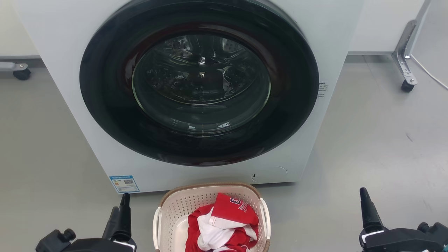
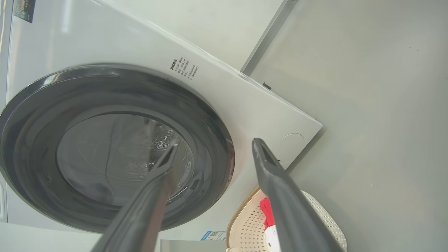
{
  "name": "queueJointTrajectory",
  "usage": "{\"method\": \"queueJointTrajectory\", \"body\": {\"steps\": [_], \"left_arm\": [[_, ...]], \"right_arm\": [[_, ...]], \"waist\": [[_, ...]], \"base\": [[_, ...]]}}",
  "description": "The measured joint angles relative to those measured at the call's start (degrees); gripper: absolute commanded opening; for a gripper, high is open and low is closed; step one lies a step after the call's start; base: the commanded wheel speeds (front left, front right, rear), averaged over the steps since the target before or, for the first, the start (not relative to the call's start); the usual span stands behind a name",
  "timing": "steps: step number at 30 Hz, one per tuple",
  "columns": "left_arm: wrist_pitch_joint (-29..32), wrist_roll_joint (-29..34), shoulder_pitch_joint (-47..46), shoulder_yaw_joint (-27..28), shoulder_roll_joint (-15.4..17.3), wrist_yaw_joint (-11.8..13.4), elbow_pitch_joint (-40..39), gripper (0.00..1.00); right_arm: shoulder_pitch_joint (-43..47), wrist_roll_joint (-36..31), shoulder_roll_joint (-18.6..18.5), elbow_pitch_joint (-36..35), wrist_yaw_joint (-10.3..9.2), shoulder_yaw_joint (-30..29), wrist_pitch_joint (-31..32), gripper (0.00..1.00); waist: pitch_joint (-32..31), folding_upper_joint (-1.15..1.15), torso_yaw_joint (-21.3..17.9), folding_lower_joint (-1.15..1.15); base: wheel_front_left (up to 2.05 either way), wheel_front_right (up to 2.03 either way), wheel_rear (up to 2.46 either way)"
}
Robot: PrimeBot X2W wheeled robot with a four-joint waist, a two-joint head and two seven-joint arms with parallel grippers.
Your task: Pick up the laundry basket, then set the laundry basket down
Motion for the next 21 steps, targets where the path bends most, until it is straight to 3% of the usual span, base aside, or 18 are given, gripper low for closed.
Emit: {"method": "queueJointTrajectory", "body": {"steps": [21], "left_arm": [[-4.30,23.09,0.54,-3.85,1.46,3.00,-3.25,1.00]], "right_arm": [[0.02,-19.68,-0.76,-2.72,-3.01,4.85,-4.15,1.00]], "waist": [[0.08,0.00,-0.09,0.00]], "base": [[0.00,0.00,0.00]]}}
